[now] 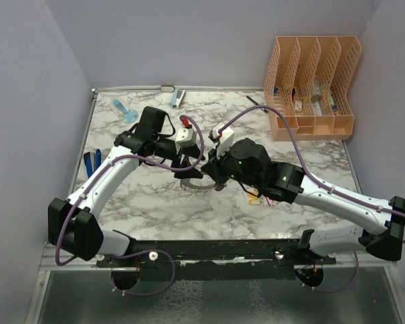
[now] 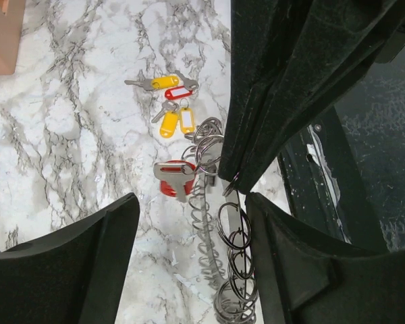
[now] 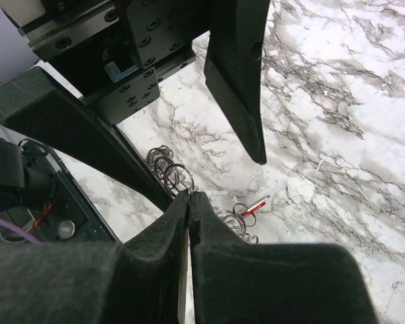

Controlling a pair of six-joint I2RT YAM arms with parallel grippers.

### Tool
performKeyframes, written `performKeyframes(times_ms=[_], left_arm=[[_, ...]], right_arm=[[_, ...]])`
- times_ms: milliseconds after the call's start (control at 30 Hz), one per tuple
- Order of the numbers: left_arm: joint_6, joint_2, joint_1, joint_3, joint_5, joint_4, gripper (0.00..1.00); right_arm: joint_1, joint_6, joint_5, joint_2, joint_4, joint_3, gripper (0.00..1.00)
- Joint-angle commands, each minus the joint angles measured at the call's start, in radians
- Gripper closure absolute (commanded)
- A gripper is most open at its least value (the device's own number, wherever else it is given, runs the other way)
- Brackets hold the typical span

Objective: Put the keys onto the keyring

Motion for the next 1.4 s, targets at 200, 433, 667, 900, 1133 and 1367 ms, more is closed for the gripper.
performKeyframes(times_ms=[200, 433, 667, 900, 1133, 1367], left_arm=[[0.03, 0.015, -0.012, 0.026, 0.087, -0.02, 0.37], [0.035, 0.025, -0.033, 0.041, 0.115, -0.04, 0.37], [0.058, 0.026, -0.037, 0.075, 0.114, -0.081, 0.38], [0.073, 0.021, -0.037, 0.061, 0.1, -0.088, 0.43], [0.077, 0.021, -0.038, 0.047, 0.096, -0.091, 0.43], [0.079, 0.03, -0.037, 0.047, 0.118, -0.094, 0.65]], right_arm=[[-0.002, 0.019, -0.014, -0.014, 0.066, 0.016, 0.99], [-0.002, 0.023, -0.005, -0.016, 0.078, 0.004, 0.99], [-0.002, 0.026, -0.003, -0.022, 0.091, -0.003, 0.99], [-0.002, 0.029, 0.006, -0.042, 0.091, -0.015, 0.99], [-0.003, 0.04, 0.023, -0.067, 0.105, -0.035, 0.99], [-0.002, 0.047, 0.015, -0.068, 0.121, -0.046, 0.99]])
